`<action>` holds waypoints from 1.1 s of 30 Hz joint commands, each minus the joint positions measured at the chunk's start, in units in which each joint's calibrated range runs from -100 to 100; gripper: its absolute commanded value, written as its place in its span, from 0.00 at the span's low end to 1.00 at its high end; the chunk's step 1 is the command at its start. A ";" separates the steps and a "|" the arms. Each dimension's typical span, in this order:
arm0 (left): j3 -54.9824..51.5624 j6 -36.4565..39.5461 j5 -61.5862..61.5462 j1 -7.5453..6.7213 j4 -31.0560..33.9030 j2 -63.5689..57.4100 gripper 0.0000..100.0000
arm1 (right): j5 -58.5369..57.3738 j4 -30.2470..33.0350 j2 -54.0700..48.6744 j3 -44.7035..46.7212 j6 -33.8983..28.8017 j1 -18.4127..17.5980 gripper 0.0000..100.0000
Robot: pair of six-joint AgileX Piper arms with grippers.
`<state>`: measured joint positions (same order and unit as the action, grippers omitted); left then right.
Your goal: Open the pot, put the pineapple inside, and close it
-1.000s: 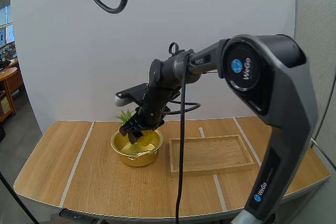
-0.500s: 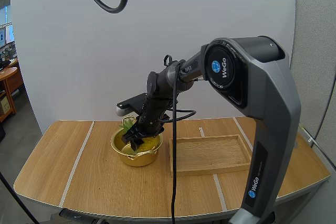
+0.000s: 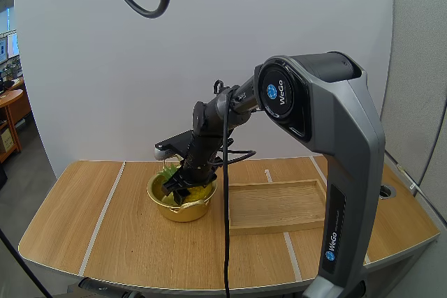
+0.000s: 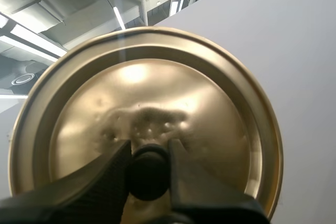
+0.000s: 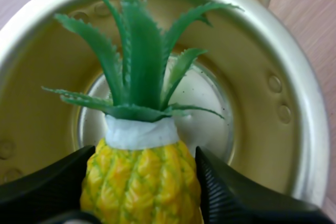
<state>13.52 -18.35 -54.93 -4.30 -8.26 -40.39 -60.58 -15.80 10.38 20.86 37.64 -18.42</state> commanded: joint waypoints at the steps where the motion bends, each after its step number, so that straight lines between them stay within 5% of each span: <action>1: 0.56 0.33 2.47 -0.21 -0.05 -0.37 0.00 | -1.04 0.18 -0.23 -0.38 0.04 -0.13 0.11; 3: 0.56 0.33 2.47 -0.21 -0.05 -0.37 0.00 | -1.04 0.18 -0.23 -0.38 -0.03 -0.13 0.45; 5: 0.56 0.33 2.47 -0.21 -0.05 -0.37 0.00 | -1.22 0.60 -0.23 -0.68 -0.19 -0.13 0.92; 6: 0.56 0.33 2.47 -0.21 -0.05 -0.37 0.00 | -1.20 1.56 -0.23 -0.85 -1.12 -0.13 1.00; 18: 0.56 0.33 2.47 -0.21 -0.05 -0.37 0.00 | -10.74 1.29 -1.94 -5.94 -2.27 -0.13 1.00; 33: 0.56 0.33 2.47 -0.21 -0.05 -0.37 0.00 | -25.99 1.50 -23.88 -5.94 -5.26 -0.13 1.00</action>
<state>13.52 -18.35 -54.93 -4.30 -8.26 -40.39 -82.55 -14.57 -9.61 15.44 33.60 -18.51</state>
